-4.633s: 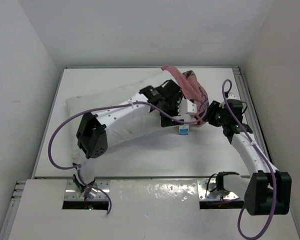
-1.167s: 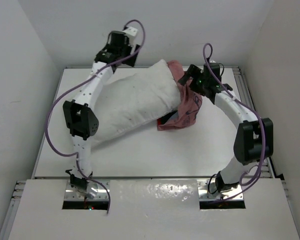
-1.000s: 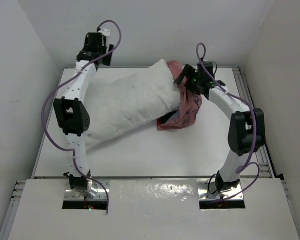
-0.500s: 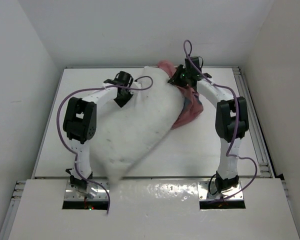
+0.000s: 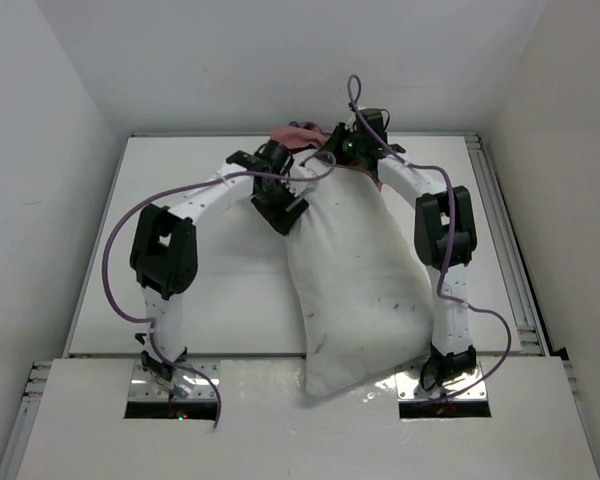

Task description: Put the pillow into the pillowcase

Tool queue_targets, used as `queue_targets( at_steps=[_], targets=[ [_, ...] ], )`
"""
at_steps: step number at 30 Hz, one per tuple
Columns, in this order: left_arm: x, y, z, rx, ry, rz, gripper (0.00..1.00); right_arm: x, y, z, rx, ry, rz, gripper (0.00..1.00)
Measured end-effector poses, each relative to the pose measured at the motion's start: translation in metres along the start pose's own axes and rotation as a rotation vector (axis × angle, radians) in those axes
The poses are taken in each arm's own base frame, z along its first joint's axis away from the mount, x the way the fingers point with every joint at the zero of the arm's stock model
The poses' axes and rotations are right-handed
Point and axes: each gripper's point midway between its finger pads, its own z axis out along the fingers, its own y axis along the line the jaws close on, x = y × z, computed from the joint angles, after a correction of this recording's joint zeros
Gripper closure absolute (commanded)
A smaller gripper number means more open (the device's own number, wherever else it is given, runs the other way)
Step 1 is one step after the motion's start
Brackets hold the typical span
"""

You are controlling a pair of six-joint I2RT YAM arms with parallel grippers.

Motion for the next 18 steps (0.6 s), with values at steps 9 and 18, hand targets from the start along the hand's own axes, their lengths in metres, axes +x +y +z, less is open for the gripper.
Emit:
queue_targets(
  at_steps=[9,18],
  targets=[
    [-0.047,0.102,-0.115,-0.290,-0.268,-0.098,0.10,0.023,0.025,0.001,-0.093,0.031,-0.076,0.92],
    [-0.070,0.172,-0.097,-0.458,-0.356,-0.117,0.09,0.050,0.051,-0.004,-0.168,0.083,-0.162,0.91]
  ],
)
